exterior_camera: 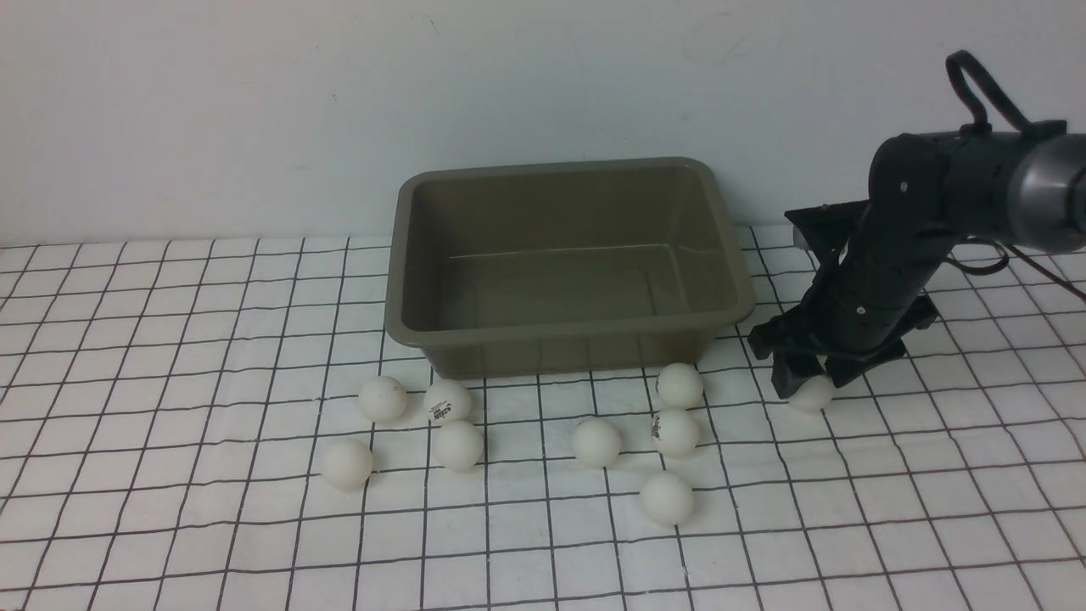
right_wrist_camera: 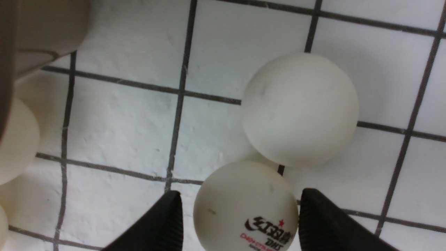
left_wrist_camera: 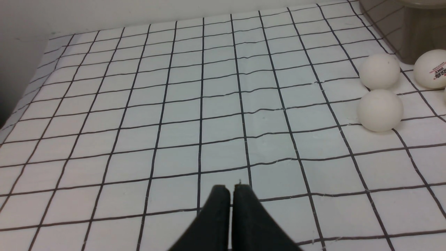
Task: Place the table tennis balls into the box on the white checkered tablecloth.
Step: 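Reach for and grasp a ping pong ball on the table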
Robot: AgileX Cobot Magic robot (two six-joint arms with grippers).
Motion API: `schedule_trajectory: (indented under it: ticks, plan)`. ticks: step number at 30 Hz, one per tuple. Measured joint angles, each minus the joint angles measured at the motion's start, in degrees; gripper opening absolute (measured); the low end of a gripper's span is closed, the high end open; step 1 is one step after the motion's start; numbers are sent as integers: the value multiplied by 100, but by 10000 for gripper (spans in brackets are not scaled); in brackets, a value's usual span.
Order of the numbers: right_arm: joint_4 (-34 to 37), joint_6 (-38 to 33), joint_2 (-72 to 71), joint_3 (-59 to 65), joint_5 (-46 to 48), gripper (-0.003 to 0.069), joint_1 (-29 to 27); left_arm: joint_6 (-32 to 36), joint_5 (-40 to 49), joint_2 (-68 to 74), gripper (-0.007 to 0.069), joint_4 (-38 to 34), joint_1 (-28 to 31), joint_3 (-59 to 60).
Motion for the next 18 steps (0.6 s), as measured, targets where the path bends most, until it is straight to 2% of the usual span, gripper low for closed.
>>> schedule_trajectory:
  ticks: [8,18]
  plan:
    - [-42,2,0,0,6,353,0,0,0,0,-4,0,0,0]
    - [-56,-3,0,-4,32,347,0,0,0,0,-4,0,0,0]
